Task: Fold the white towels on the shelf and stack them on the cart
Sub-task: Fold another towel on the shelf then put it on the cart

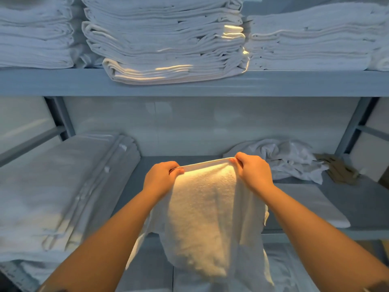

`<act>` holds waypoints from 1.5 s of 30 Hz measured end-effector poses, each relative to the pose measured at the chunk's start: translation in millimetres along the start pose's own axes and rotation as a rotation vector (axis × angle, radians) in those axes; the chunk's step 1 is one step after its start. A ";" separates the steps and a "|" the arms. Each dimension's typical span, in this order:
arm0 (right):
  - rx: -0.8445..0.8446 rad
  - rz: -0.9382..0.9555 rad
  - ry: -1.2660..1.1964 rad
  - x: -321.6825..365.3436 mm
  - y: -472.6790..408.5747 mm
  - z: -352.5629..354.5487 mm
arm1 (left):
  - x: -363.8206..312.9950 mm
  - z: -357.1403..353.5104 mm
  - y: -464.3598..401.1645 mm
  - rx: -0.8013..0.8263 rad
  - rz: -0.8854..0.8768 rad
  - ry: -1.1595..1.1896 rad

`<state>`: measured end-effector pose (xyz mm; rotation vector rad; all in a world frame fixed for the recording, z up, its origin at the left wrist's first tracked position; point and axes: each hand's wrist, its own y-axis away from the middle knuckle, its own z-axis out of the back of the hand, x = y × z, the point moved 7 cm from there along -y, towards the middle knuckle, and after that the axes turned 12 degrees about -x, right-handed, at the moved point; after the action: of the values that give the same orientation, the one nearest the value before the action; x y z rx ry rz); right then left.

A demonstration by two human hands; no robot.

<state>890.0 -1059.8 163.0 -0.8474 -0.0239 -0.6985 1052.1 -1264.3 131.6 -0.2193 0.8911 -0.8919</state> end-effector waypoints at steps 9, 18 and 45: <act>0.048 -0.173 0.064 -48.1 19.3 -3.2 | 29.4 -1.7 15.7 -0.052 -0.026 -0.361; -0.077 -0.467 -0.067 -83.8 32.8 13.6 | -15.9 -4.7 1.1 -0.121 -0.010 -0.014; 0.024 -0.157 -0.272 -15.5 38.8 12.1 | -52.7 -21.7 26.3 0.122 -0.044 0.165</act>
<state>903.2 -1025.1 140.4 -0.9188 -0.3459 -0.7236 1034.9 -1204.0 135.1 -0.0604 0.9839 -1.0128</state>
